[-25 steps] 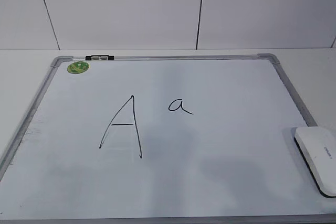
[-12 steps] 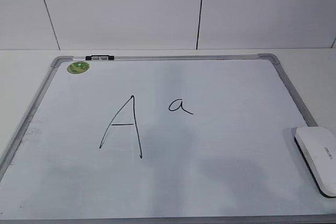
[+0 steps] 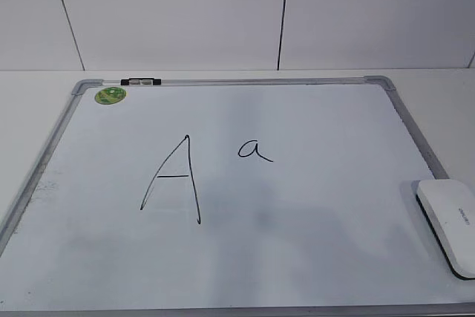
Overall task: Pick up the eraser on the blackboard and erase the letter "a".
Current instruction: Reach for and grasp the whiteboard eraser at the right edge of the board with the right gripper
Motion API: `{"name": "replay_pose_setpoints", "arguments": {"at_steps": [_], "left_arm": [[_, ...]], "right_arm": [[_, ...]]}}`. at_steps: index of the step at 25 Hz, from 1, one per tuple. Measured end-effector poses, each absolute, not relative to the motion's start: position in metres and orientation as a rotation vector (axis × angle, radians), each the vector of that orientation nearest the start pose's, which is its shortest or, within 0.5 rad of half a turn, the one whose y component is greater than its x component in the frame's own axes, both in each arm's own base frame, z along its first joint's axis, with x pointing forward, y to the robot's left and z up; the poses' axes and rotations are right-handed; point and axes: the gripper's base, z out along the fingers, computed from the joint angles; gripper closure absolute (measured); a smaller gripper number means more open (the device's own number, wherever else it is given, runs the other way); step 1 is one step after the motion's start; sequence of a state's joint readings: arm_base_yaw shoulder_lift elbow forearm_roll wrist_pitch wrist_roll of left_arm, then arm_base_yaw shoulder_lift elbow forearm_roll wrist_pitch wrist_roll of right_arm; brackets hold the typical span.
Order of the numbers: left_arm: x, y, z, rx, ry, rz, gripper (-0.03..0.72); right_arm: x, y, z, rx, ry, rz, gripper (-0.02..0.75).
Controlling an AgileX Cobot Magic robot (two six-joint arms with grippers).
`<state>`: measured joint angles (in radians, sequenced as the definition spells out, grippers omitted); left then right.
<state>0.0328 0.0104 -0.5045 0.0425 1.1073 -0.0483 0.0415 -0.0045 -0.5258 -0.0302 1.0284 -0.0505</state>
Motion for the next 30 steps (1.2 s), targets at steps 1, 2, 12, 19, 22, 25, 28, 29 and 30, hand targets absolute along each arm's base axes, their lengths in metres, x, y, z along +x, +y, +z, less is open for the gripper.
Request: {"name": "replay_pose_setpoints", "arguments": {"at_steps": [1, 2, 12, 19, 22, 25, 28, 29, 30], "left_arm": [[-0.006, 0.003, 0.275, -0.088, 2.095, 0.042, 0.454], [-0.006, 0.003, 0.275, -0.088, 2.095, 0.042, 0.454], [-0.006, 0.003, 0.275, -0.088, 2.095, 0.042, 0.454], [-0.006, 0.003, 0.275, -0.088, 2.095, 0.042, 0.454], [-0.006, 0.003, 0.275, -0.088, 2.095, 0.042, 0.454], [-0.006, 0.003, 0.275, -0.088, 2.095, 0.042, 0.454], [-0.006, 0.003, 0.275, -0.088, 2.095, 0.042, 0.454], [-0.006, 0.003, 0.275, -0.088, 2.095, 0.042, 0.454], [-0.006, 0.003, 0.275, -0.088, 2.095, 0.042, 0.454]], "right_arm": [[-0.004, -0.002, 0.288, -0.103, 1.993, -0.038, 0.182], [0.001, -0.001, 0.288, -0.121, 2.013, -0.033, 0.182], [0.049, 0.010, 0.292, -0.207, 2.175, 0.067, 0.182], [0.087, 0.015, 0.309, -0.235, 2.332, 0.099, 0.182], [0.106, 0.017, 0.311, -0.251, 2.419, 0.112, 0.182], [0.124, 0.019, 0.308, -0.230, 2.511, 0.133, 0.182], [0.138, 0.021, 0.301, -0.208, 2.591, 0.147, 0.182], [0.141, 0.021, 0.299, -0.205, 2.611, 0.149, 0.182], [0.144, 0.021, 0.296, -0.198, 2.631, 0.152, 0.182]]}}
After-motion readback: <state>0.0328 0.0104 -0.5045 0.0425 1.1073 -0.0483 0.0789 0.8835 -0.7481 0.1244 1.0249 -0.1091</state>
